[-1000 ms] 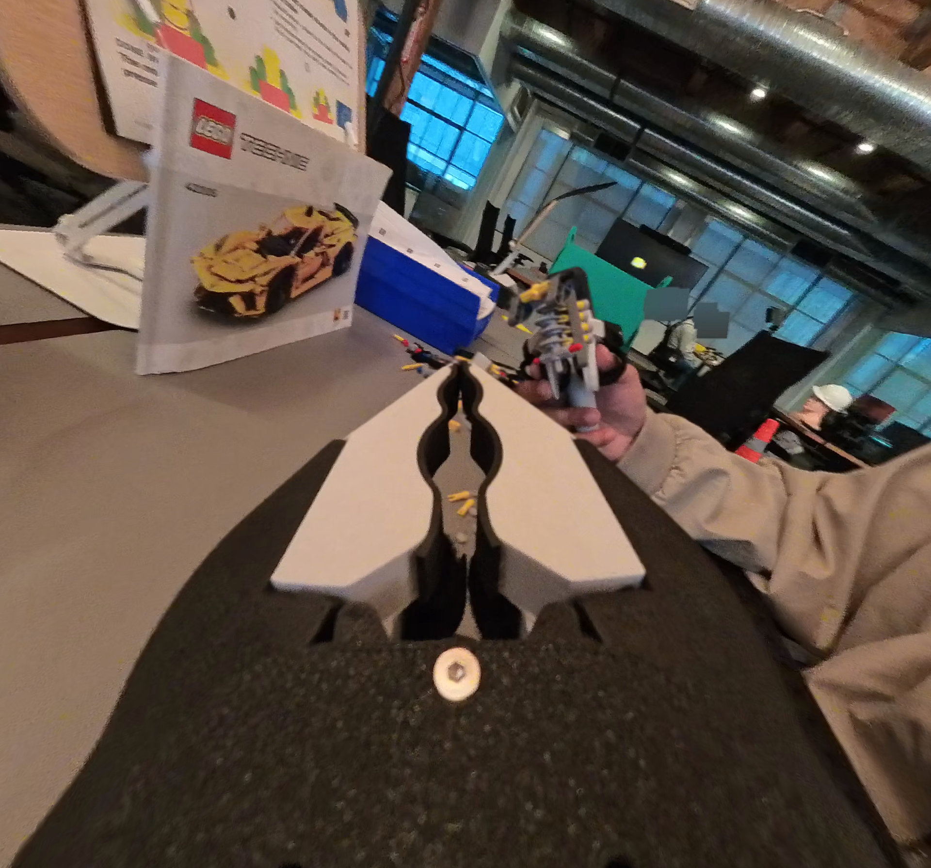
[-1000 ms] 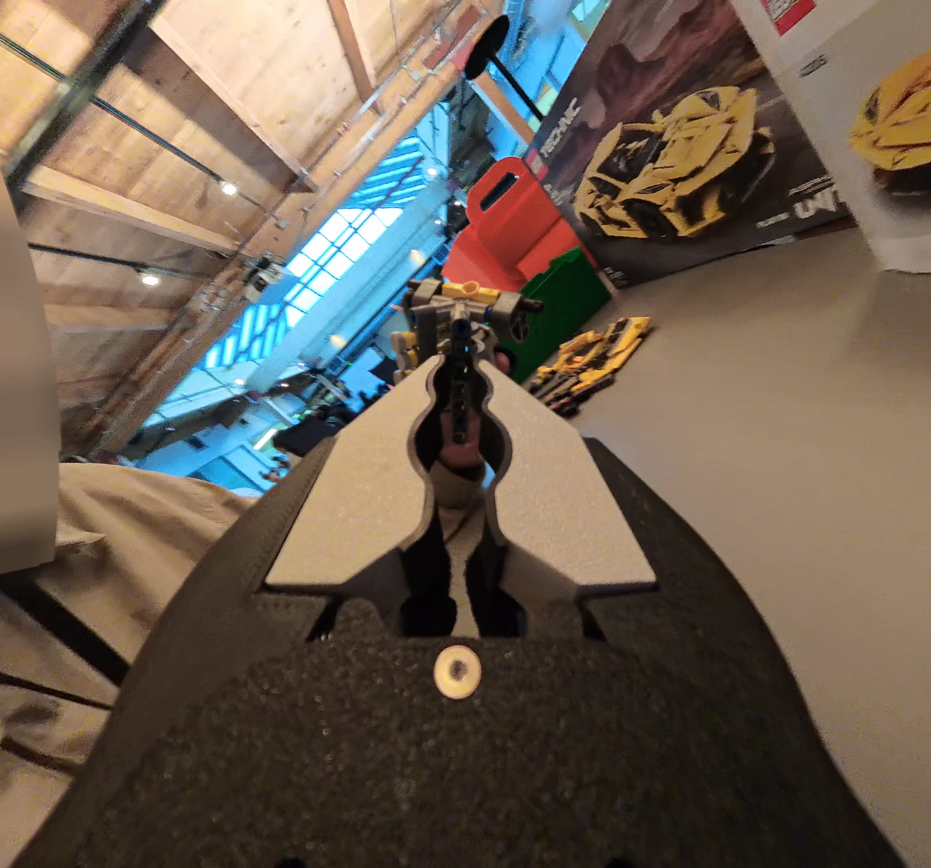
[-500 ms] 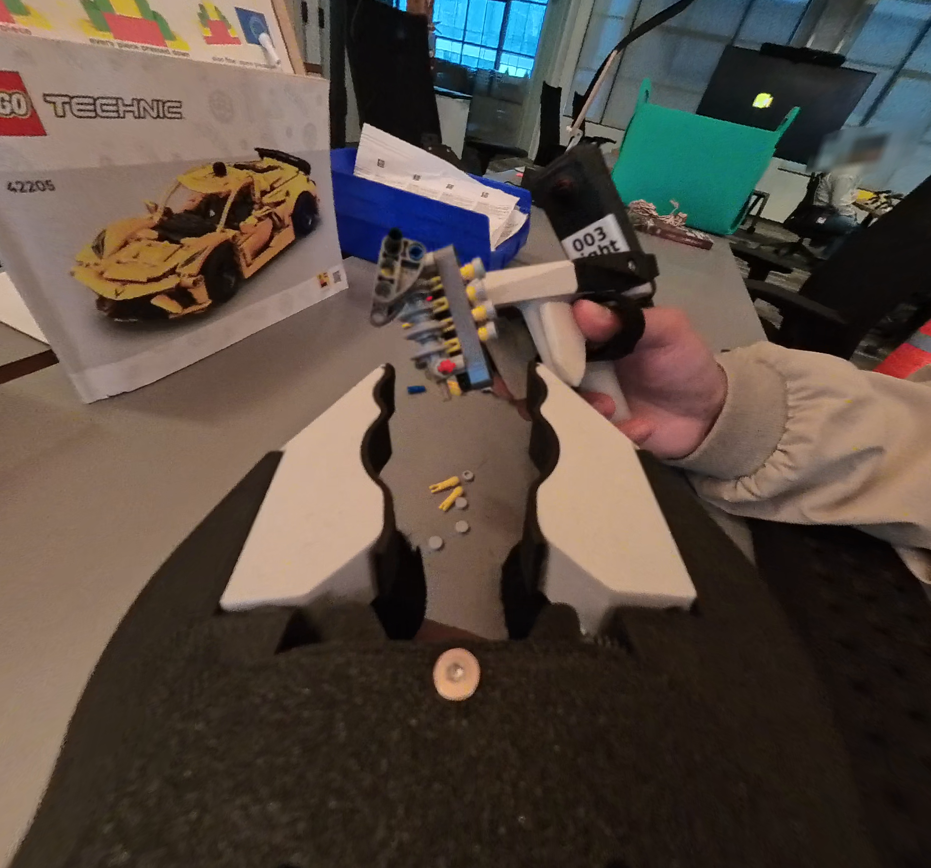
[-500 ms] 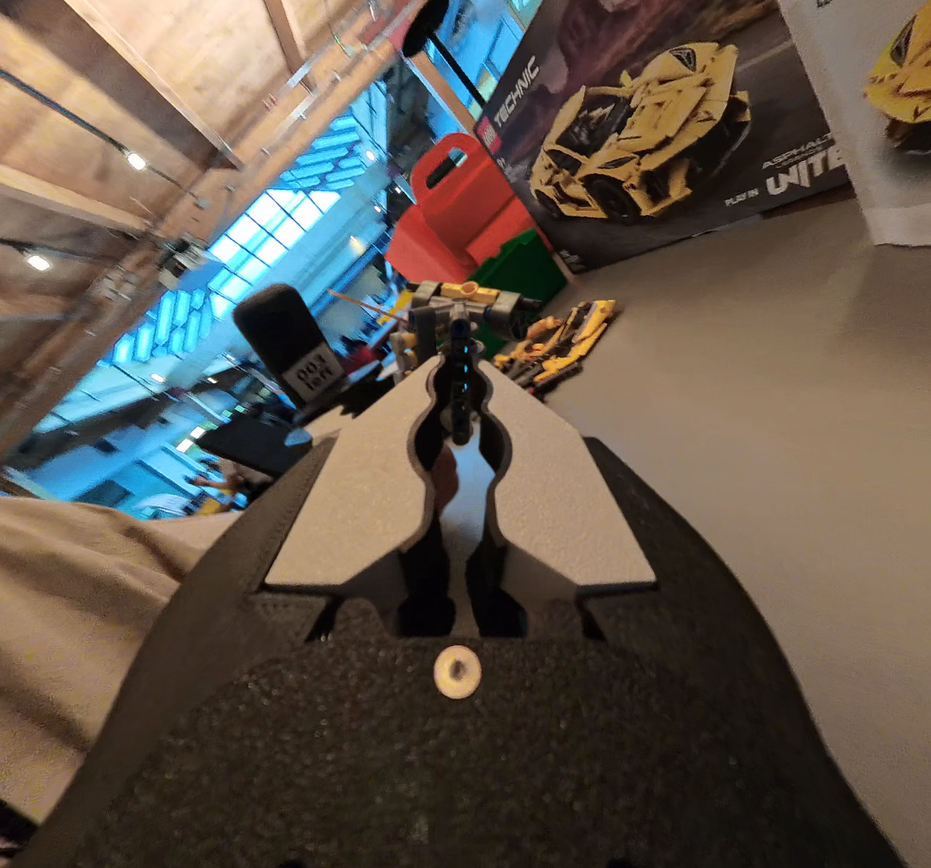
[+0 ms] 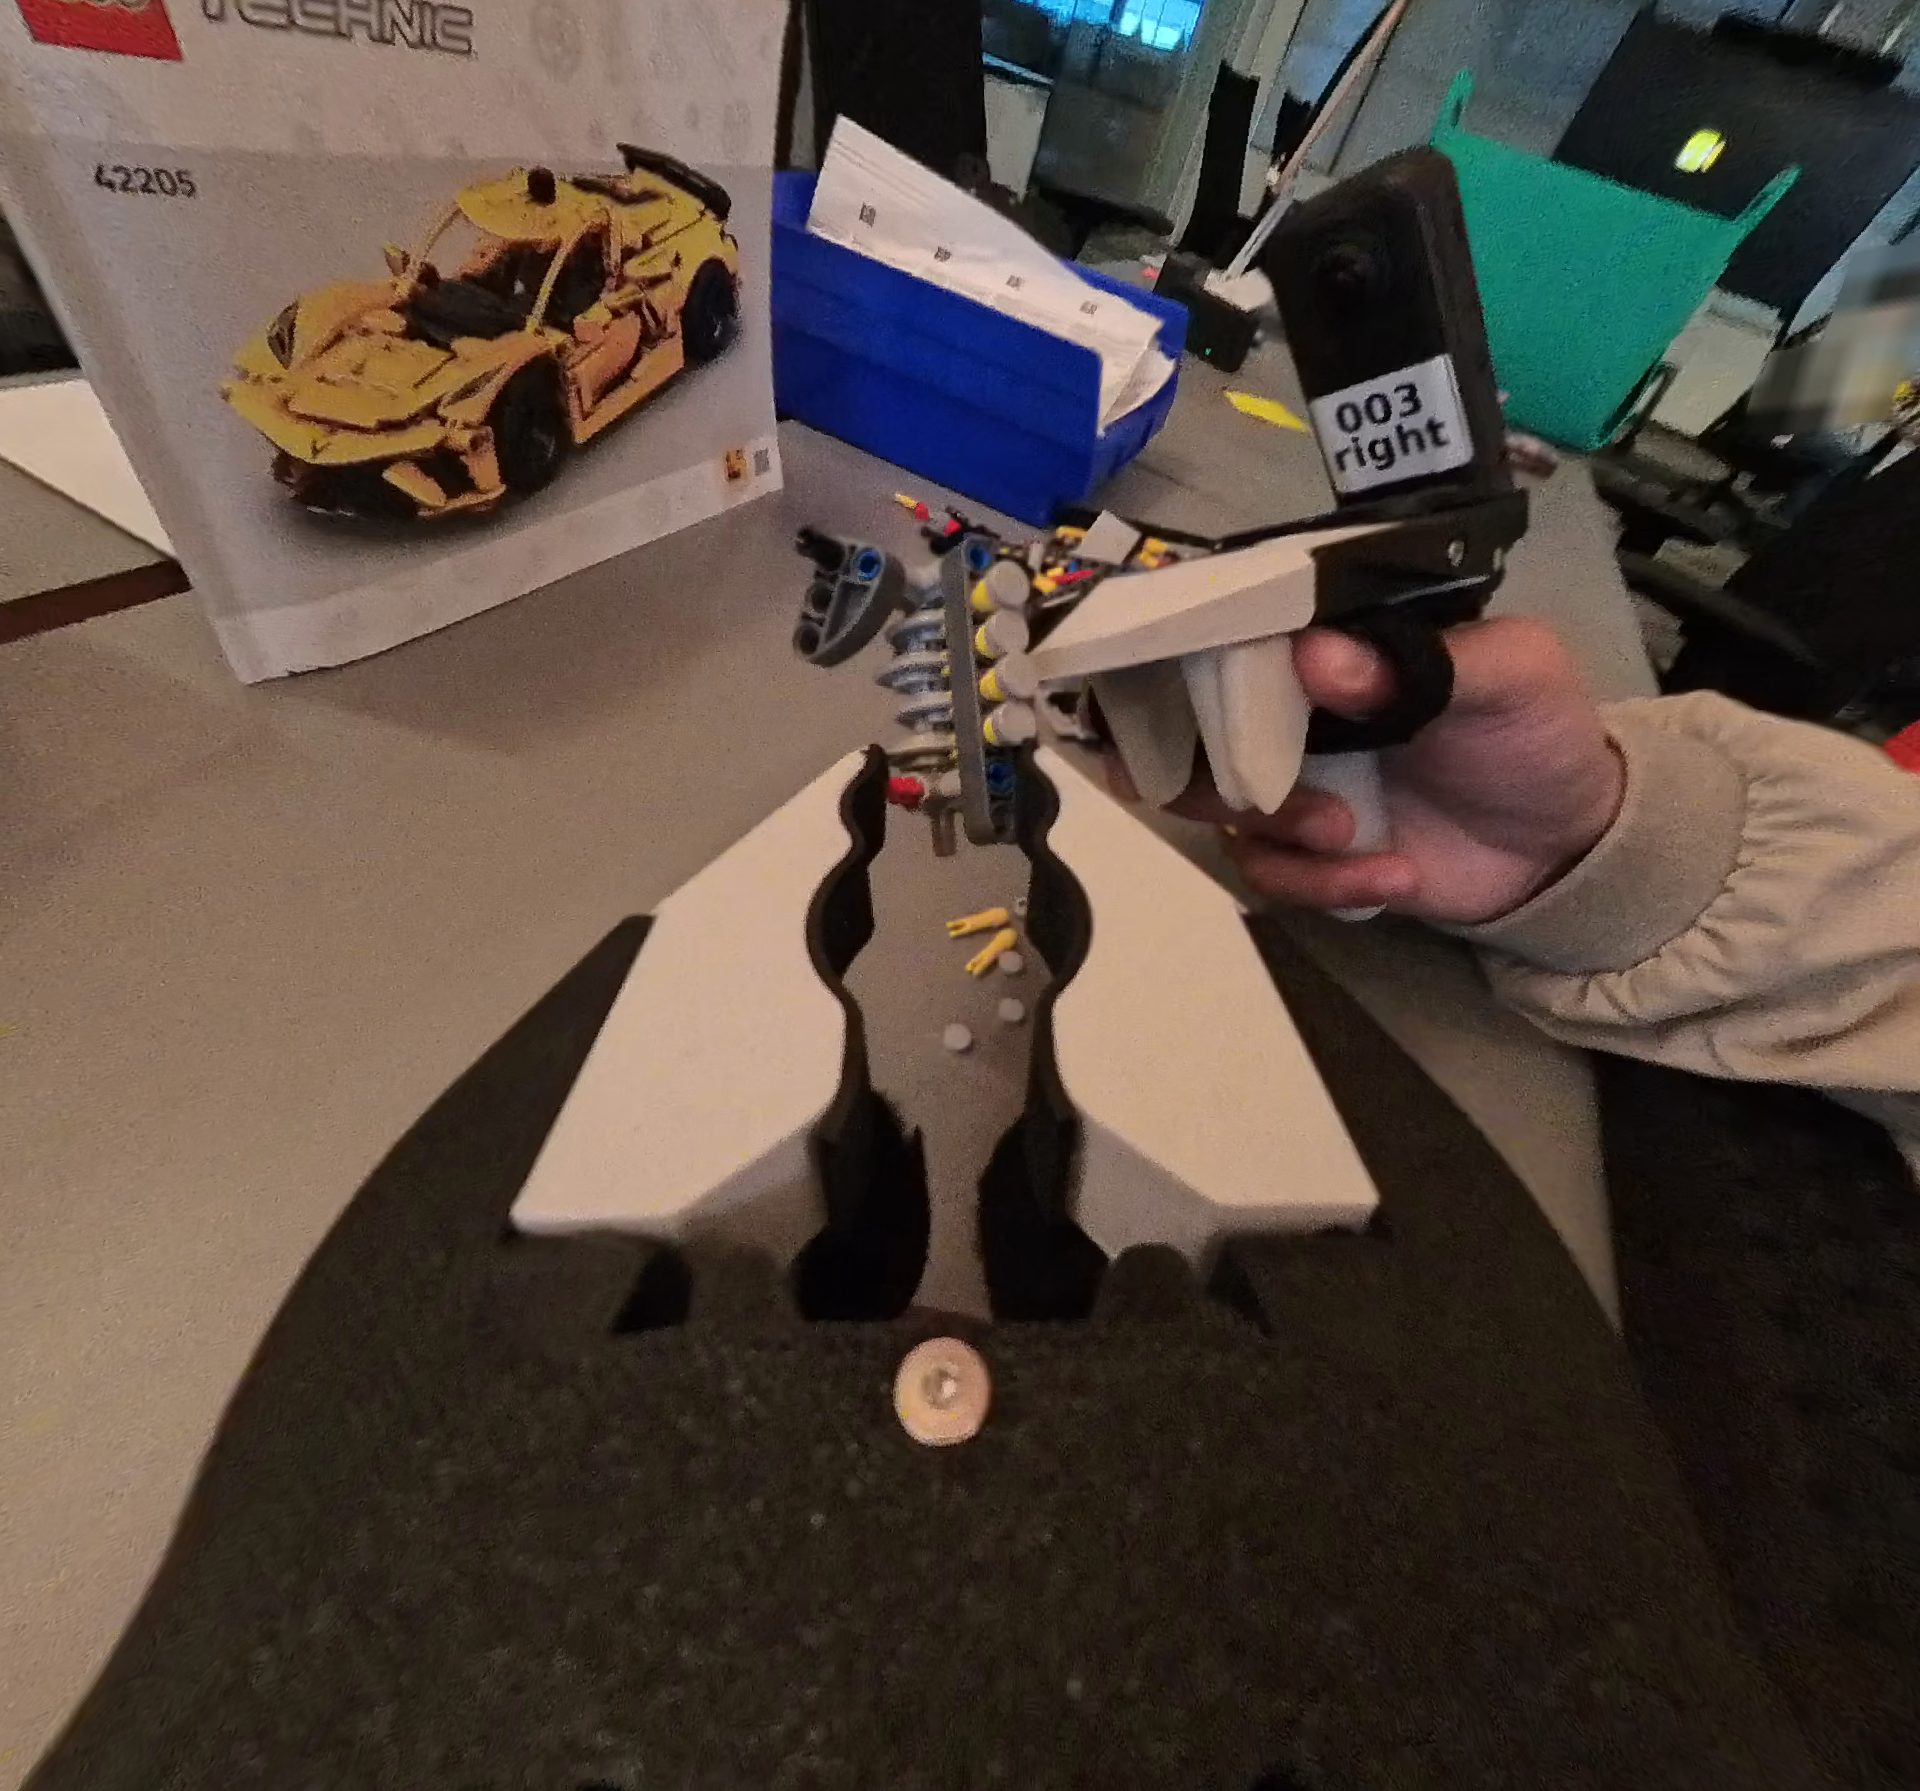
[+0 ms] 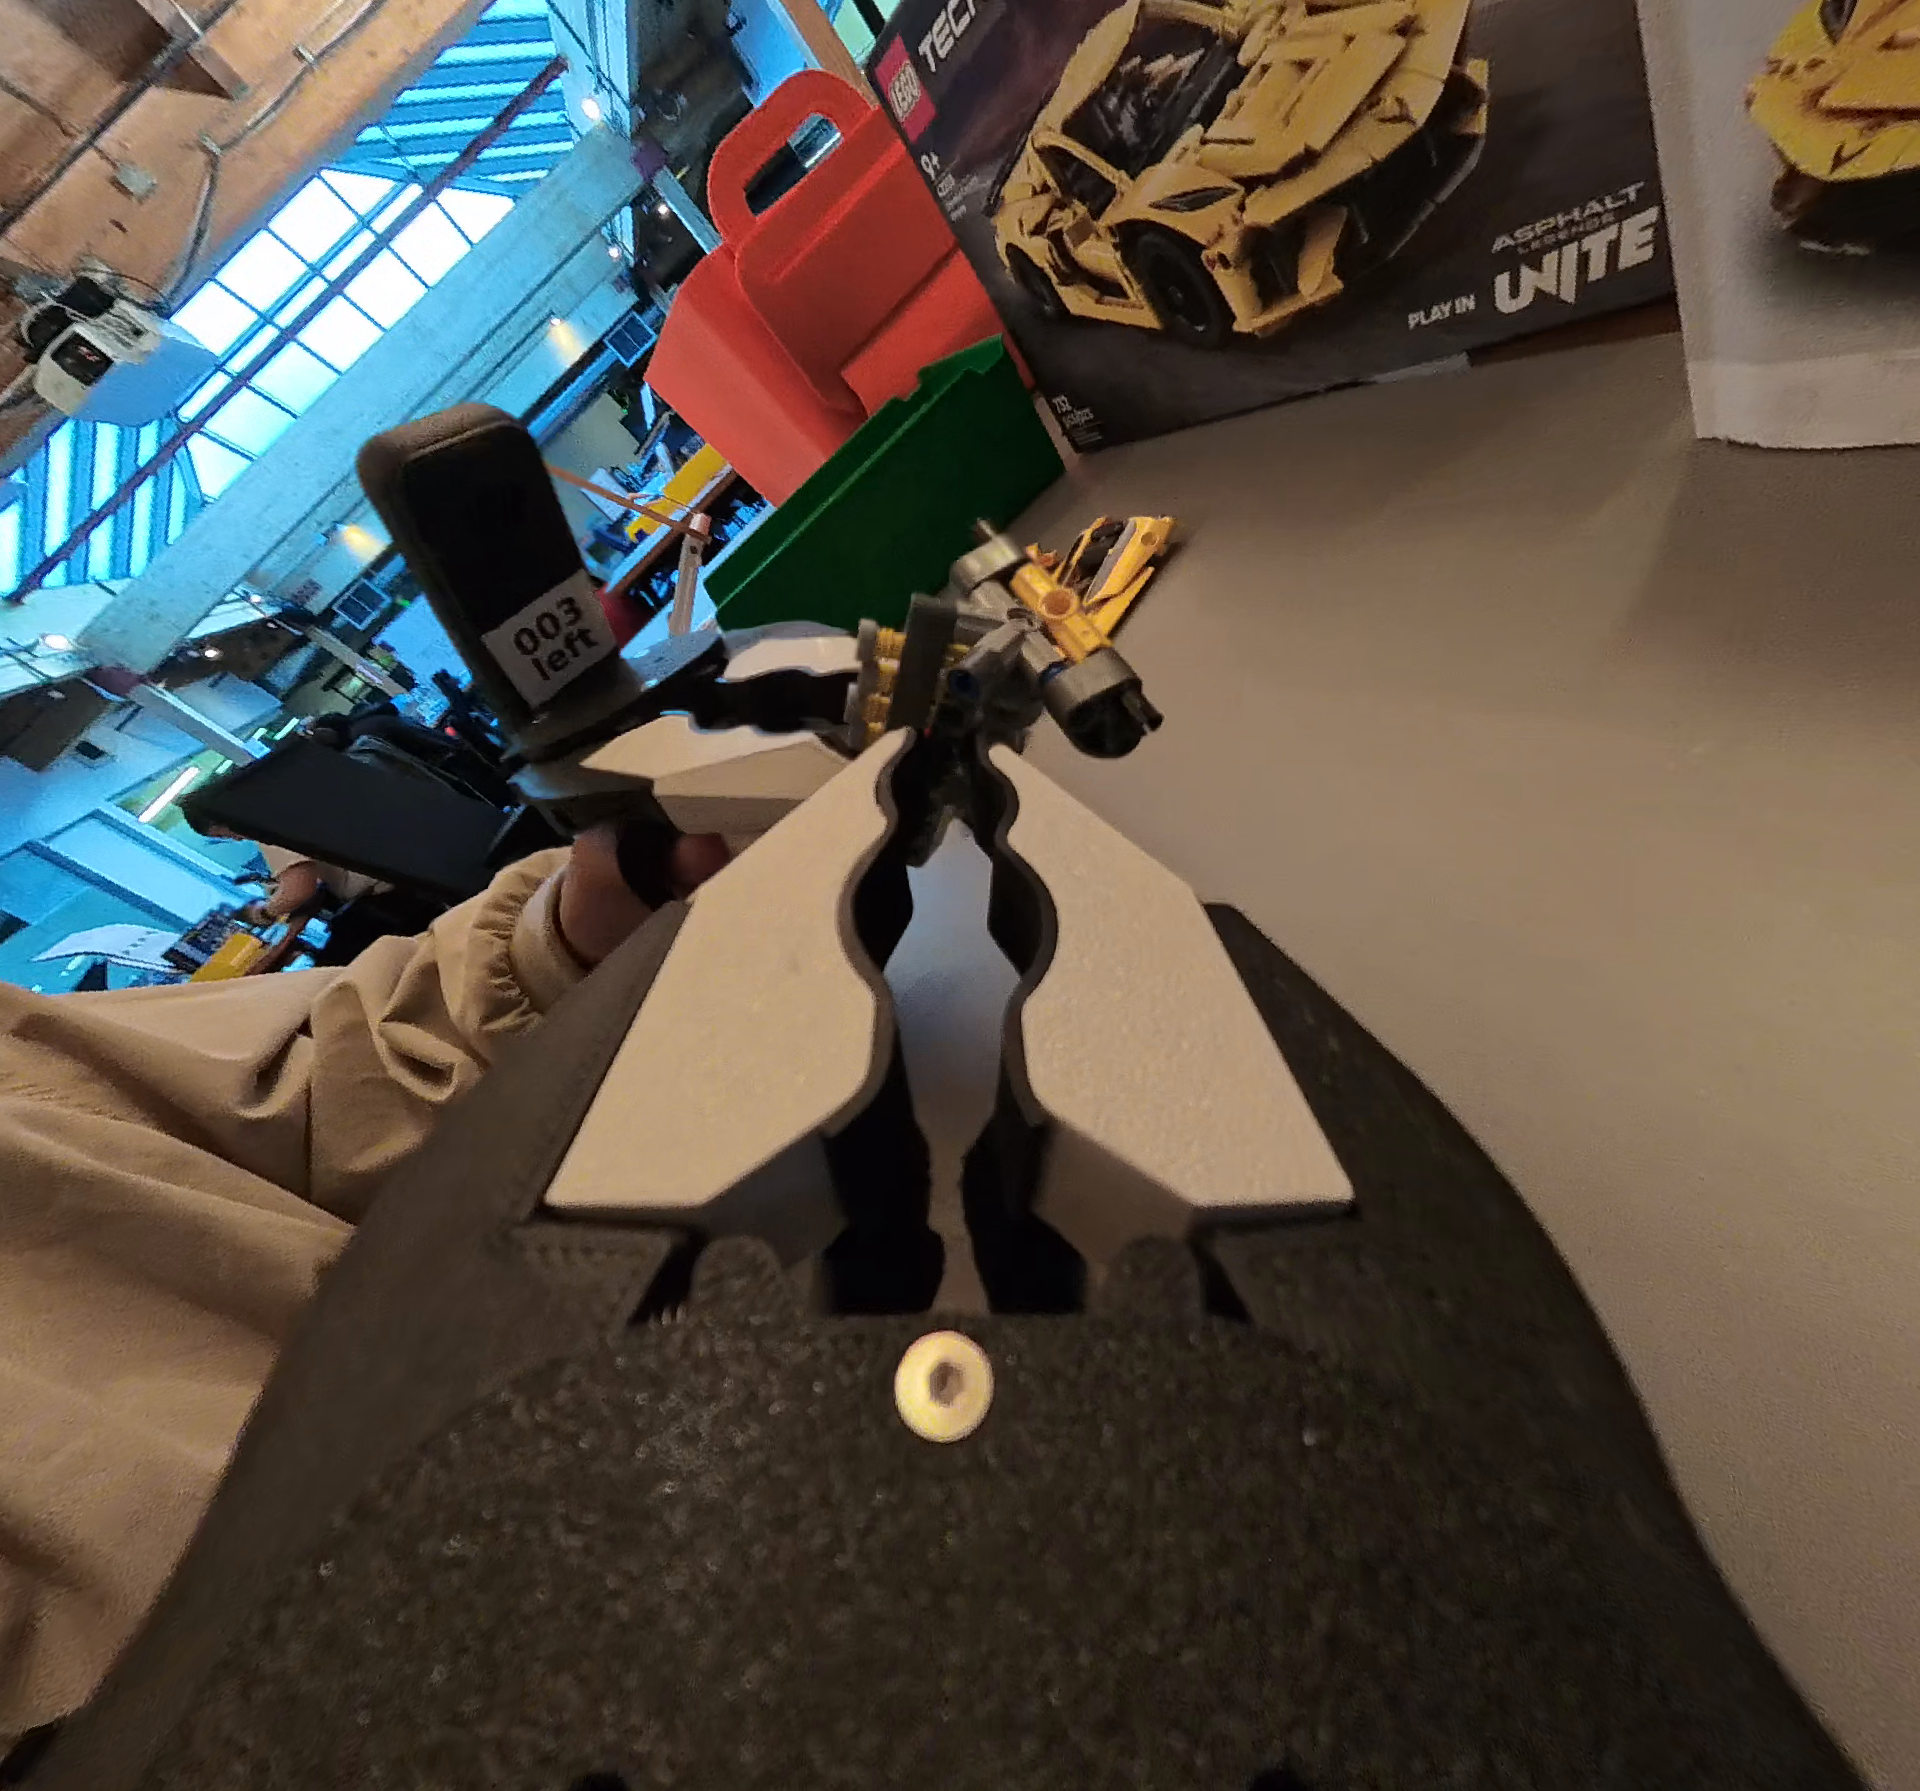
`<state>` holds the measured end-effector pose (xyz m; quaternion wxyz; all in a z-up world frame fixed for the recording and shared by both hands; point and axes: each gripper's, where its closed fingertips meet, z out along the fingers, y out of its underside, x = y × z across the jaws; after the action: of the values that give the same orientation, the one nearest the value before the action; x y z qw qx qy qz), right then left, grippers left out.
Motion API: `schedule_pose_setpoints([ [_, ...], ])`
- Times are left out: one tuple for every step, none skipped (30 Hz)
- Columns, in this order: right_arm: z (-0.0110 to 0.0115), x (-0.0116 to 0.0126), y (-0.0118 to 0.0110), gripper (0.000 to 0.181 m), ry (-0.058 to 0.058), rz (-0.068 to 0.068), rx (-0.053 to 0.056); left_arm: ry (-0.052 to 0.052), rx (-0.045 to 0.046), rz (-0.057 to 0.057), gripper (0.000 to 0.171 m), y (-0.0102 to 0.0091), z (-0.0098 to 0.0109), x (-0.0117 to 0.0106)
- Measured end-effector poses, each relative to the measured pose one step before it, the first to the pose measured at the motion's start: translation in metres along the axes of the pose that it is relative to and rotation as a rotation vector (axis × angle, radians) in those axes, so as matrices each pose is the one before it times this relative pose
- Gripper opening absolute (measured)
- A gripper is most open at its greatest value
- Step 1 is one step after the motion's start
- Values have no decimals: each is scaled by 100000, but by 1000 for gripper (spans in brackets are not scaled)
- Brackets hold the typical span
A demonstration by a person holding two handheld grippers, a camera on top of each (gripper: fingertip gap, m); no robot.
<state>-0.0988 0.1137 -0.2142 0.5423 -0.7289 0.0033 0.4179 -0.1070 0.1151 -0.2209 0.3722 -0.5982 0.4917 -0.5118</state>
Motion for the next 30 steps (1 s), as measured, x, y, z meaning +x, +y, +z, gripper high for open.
schedule_pose_setpoints([
  [-93,-112,-285,6,-1093,1134,1937,1121,318,-527,24,13,136,265],
  [-182,-384,-350,7,-2045,-1404,1707,4781,581,-1979,25,188,168,654],
  [-131,-485,-70,7,-1801,-4834,-932,7495,-2035,-3108,24,565,171,866],
  [30,-267,362,7,-210,-5666,-4020,6805,-2747,-3418,23,477,143,736],
  [-46,-319,9,7,-338,-4732,-1744,4155,-177,-1045,23,-1,71,535],
  [-175,-299,-415,7,-407,-2452,859,2193,2212,454,23,-387,-15,393],
  [-237,-333,-415,6,-1655,-380,897,1591,2571,-443,24,-425,-29,270],
  [-240,6,-154,6,18,192,-606,456,1769,-1742,26,-283,-15,20],
  [-177,255,43,5,2103,-1105,-821,-953,1112,-1867,26,-157,8,-218],
  [-11,142,122,6,2555,-1731,-246,-1726,681,-586,25,-59,31,-246],
  [44,225,-25,6,3579,-1322,787,-2923,612,1023,25,-13,58,-316],
  [62,450,-42,6,5238,-809,508,-4858,610,2009,25,3,87,-497],
  [92,437,-40,6,5178,-1348,390,-5503,573,2846,25,-25,96,-530],
  [116,537,2,6,6123,-987,81,-5789,692,3384,26,-75,102,-525],
  [125,708,99,5,7951,36,-279,-6569,208,3957,25,-18,116,-598],
  [239,171,114,6,5140,-532,287,-5927,-192,4056,25,45,99,-454],
  [185,100,83,6,4373,-1522,155,-3346,402,3244,24,-9,151,-38],
  [217,-493,156,6,199,-1486,-798,-3696,202,2187,22,-11,154,-146],
  [275,-243,230,6,2079,62,-733,-3354,-961,1829,22,147,133,-204],
  [176,72,148,7,3397,-1377,-228,-1018,-1024,1504,19,157,120,48],
  [77,215,87,7,3168,-1935,-360,-1664,-533,746,14,70,61,-149],
  [96,149,67,6,1696,-309,-154,-2915,-772,-187,12,47,25,-413],
  [223,129,246,7,1189,1890,-615,-3219,-1472,-832,9,128,53,-503],
  [293,118,260,7,1193,2291,-145,-2085,-1285,-462,8,141,90,-400],
  [291,126,186,8,1342,318,-53,-923,-387,-288,7,68,64,-246],
  [277,61,85,8,1280,-849,349,-704,-122,-335,7,45,64,-125],
  [293,80,70,8,1577,-318,293,-2301,-496,443,7,89,86,-253],
  [345,101,69,7,1711,91,537,-3340,-545,1734,7,76,115,-315],
  [308,106,45,7,1571,880,637,-3188,-200,1983,7,20,137,-293],
  [198,153,-80,7,1688,1425,792,-2888,186,1193,7,2,196,-237],
])
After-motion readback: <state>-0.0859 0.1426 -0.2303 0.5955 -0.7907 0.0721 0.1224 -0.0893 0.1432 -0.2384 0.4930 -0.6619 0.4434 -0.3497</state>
